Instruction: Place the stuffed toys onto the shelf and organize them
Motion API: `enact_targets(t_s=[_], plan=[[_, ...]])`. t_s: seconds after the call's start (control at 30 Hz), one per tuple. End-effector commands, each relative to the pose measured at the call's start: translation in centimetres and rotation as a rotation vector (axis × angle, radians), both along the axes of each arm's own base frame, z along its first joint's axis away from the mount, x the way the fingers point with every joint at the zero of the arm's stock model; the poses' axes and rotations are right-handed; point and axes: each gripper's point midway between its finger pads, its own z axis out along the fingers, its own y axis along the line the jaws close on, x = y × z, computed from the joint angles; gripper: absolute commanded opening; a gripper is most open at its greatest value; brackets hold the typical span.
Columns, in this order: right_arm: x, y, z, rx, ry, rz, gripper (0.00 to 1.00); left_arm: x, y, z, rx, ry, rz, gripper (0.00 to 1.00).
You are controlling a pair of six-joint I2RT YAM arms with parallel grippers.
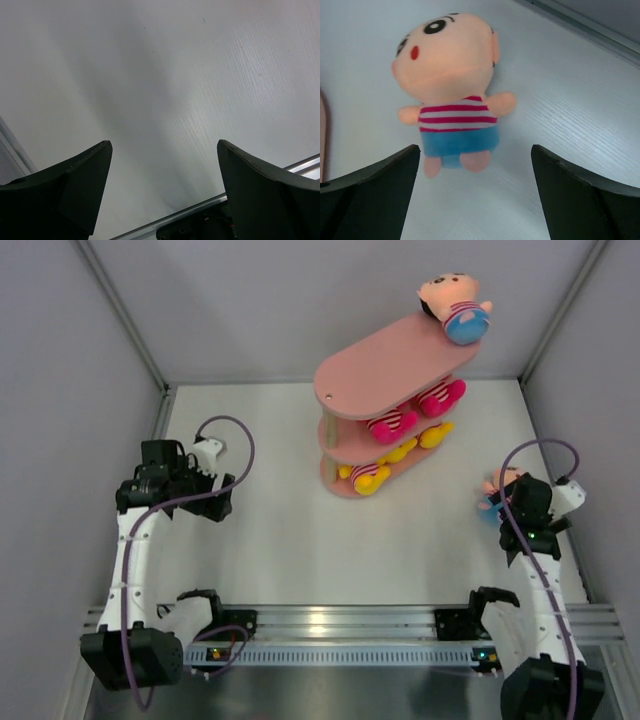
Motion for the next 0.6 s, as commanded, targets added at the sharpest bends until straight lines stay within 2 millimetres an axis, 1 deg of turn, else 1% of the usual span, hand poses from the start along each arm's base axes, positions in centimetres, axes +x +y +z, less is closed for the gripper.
enact_targets(t_s=[0.0,0.03,0.07,0.1,0.13,0.2,0.23,0.27,0.3,0.33,0.37,0.4,0.43,0.5,0.53,0.57], plan=[[0.7,0.1,-3.2,0.127,0.000,-0.002,0.92,0.1,0.1,0.0,0.025,0.000,-0.004,0.92],[1.3,0.5,-3.7,0.152,-0.007,0.020,0.91,0.2,-0.1,0.0,0.025,-0.002,-0.010,0.92],[1.3,0.6,-5.1,0.174,0.025,0.015,0.90,0.2,-0.1,0.0,0.026,0.000,-0.011,0.92],[1.8,0.5,-5.3,0.176,0.012,0.012,0.89,0.3,-0.1,0.1,0.029,-0.002,-0.014,0.92],[1.7,0.4,-6.3,0.180,0.046,-0.001,0.88,0.3,-0.2,0.1,0.031,-0.005,-0.014,0.92],[2.1,0.1,-6.6,0.170,0.045,0.002,0.81,0.4,-0.2,0.3,0.030,-0.006,-0.015,0.92],[2.6,0.1,-6.5,0.163,0.031,0.020,0.75,0.4,-0.2,0.3,0.031,-0.006,-0.015,0.92],[2.8,0.1,-6.3,0.160,0.020,0.026,0.56,0.5,-0.1,0.3,0.032,-0.007,-0.013,0.92],[2.9,0.1,-6.1,0.154,0.015,0.031,0.44,0.5,-0.2,0.4,0.031,-0.007,-0.014,0.92],[3.2,0.0,-5.3,0.142,-0.009,0.041,0.34,0.5,-0.2,0.4,0.029,-0.007,-0.015,0.92],[3.3,-0.1,-4.8,0.123,-0.012,0.055,0.15,0.6,-0.3,0.4,0.027,-0.007,-0.015,0.92],[3.4,-0.2,-4.2,0.105,-0.023,0.063,0.05,0.6,-0.3,0.5,0.027,-0.007,-0.015,0.92],[3.5,-0.6,-2.4,0.069,-0.045,0.070,0.00,0.7,-0.3,0.6,0.022,-0.011,-0.013,0.92],[3.7,-0.9,0.1,0.018,-0.077,0.086,0.00,0.8,-0.4,0.7,0.019,-0.012,-0.015,0.92],[4.2,-1.2,3.6,-0.044,-0.130,0.115,0.00,0.8,-0.4,0.9,0.016,-0.014,-0.012,0.92],[4.3,-1.1,5.1,-0.069,-0.145,0.142,0.00,0.9,-0.5,1.0,0.014,-0.018,-0.016,0.92]])
